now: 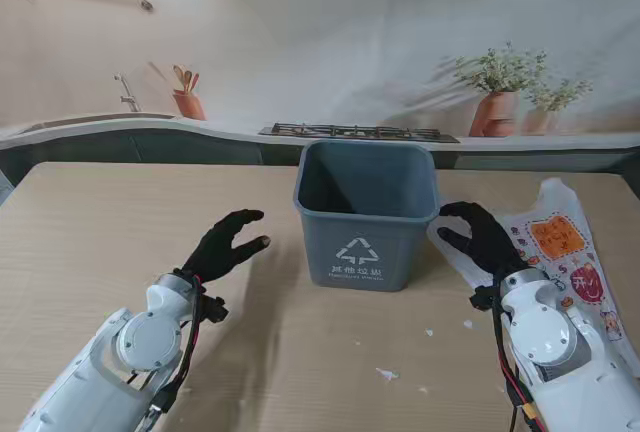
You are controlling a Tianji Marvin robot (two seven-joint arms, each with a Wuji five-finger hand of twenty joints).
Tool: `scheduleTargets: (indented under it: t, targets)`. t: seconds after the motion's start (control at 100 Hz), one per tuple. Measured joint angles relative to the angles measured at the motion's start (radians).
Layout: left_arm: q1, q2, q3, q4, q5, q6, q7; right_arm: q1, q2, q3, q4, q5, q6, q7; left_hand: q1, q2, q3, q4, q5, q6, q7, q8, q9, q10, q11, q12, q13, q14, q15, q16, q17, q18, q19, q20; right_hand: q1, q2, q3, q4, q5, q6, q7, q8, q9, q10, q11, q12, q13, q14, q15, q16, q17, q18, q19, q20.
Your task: Fit the garbage bag over the bin
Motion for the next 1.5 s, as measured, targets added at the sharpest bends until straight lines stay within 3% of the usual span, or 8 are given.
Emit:
scheduleTargets:
  t: [0.67,0.84,0.93,1.02,1.17,1.33,1.42,1.5]
  targets:
    - [-0.011,0.001,0.008,0.018,-0.004,-0.002,-0.007,-0.003,-0.003,0.012,0.0,-0.015,-0.012,-0.032,0.0,0.0,0.0,0.0,0.012,0.0,0.0,0.0,0.0,0.0,0.0,0.0,0.0,0.0,0.0,0.0,0.0,0.0,0.0,-0.002,-0.001,0.0,0.0,0.0,-0.013,0.0,0.0,0.0,0.0,0.0,0.0,0.0,0.0,0.0,0.0,0.0,-0.001,0.0,0.0,0.0]
    - [-0.009,0.001,0.004,0.016,0.001,-0.001,-0.005,-0.02,-0.006,0.032,-0.036,-0.143,-0.004,-0.107,0.0,0.0,0.0,0.0,0.012,0.0,0.0,0.0,0.0,0.0,0.0,0.0,0.0,0.0,0.0,0.0,0.0,0.0,0.0,-0.002,-0.023,-0.043,-0.027,0.0,-0.022,0.0,0.001,0.0,0.002,0.0,0.011,0.005,0.0,0.0,0.001,0.0,-0.006,0.0,0.0,0.001]
    - [-0.009,0.001,0.004,0.016,0.001,-0.002,-0.005,-0.022,-0.007,0.058,-0.059,-0.178,0.024,-0.066,0.0,0.0,0.0,0.0,0.012,0.0,0.0,0.0,0.0,0.001,0.0,0.0,0.0,0.0,0.0,-0.001,0.0,0.0,0.0,-0.002,-0.024,-0.054,-0.163,0.0,-0.102,0.021,0.031,0.0,-0.031,0.0,0.024,0.006,-0.013,0.0,-0.002,0.0,-0.036,0.0,0.0,0.021]
    - [-0.009,0.001,0.003,0.016,0.001,-0.003,-0.005,-0.022,0.002,0.085,-0.078,-0.317,0.075,-0.035,0.0,0.0,0.0,0.0,0.013,0.0,0.0,0.0,0.0,0.001,0.0,0.0,0.0,0.0,0.0,-0.001,0.0,0.0,0.0,-0.002,-0.027,-0.081,-0.295,0.0,-0.167,0.058,0.049,0.0,-0.039,0.0,0.006,-0.004,-0.034,0.0,0.012,0.0,-0.05,0.003,0.001,0.034]
    - [-0.007,0.001,0.0,0.014,0.002,-0.004,-0.005,-0.018,0.027,0.099,-0.082,-0.49,0.149,-0.05,0.0,0.0,0.0,0.0,0.013,0.0,0.0,0.0,0.0,0.002,0.0,0.0,0.0,0.0,0.0,-0.001,0.0,0.0,0.0,-0.002,-0.127,-0.161,-0.24,0.0,-0.192,0.097,-0.045,-0.059,-0.04,0.0,-0.134,-0.06,-0.05,0.0,0.02,0.001,-0.062,0.029,0.001,0.036]
    - [-0.004,0.001,-0.003,0.01,0.006,-0.005,-0.004,-0.016,0.062,0.121,-0.11,-0.621,0.255,0.156,0.0,0.0,0.0,0.0,0.013,0.0,0.0,0.0,0.0,0.003,0.0,0.0,0.0,0.0,0.0,-0.001,0.0,0.0,0.0,-0.002,-0.153,-0.172,-0.223,0.0,-0.201,0.115,-0.2,-0.094,-0.04,0.001,-0.258,-0.103,-0.052,0.0,0.011,0.001,-0.064,0.05,0.001,0.036]
    - [-0.003,0.001,-0.003,0.01,0.006,-0.006,-0.004,-0.012,0.074,0.118,-0.101,-0.64,0.29,0.142,0.0,0.0,0.0,0.0,0.013,0.0,0.0,0.0,0.0,0.003,0.0,0.0,0.0,0.0,0.0,-0.001,0.0,0.0,0.0,-0.002,-0.163,-0.172,-0.223,0.0,-0.202,0.125,-0.284,-0.025,-0.04,0.002,-0.29,-0.104,-0.052,0.007,0.011,0.001,-0.064,0.051,0.001,0.036]
    - [-0.003,0.002,-0.004,0.009,0.007,-0.007,-0.004,0.003,0.078,0.104,-0.074,-0.642,0.325,0.12,0.0,0.0,0.0,0.0,0.013,0.0,0.0,0.0,0.0,0.003,0.0,0.0,0.0,0.0,0.0,-0.001,0.0,0.0,0.0,-0.002,-0.17,-0.172,-0.222,0.0,-0.203,0.125,-0.298,-0.013,-0.04,0.003,-0.307,-0.114,-0.061,0.01,0.005,0.001,-0.064,0.051,0.001,0.036]
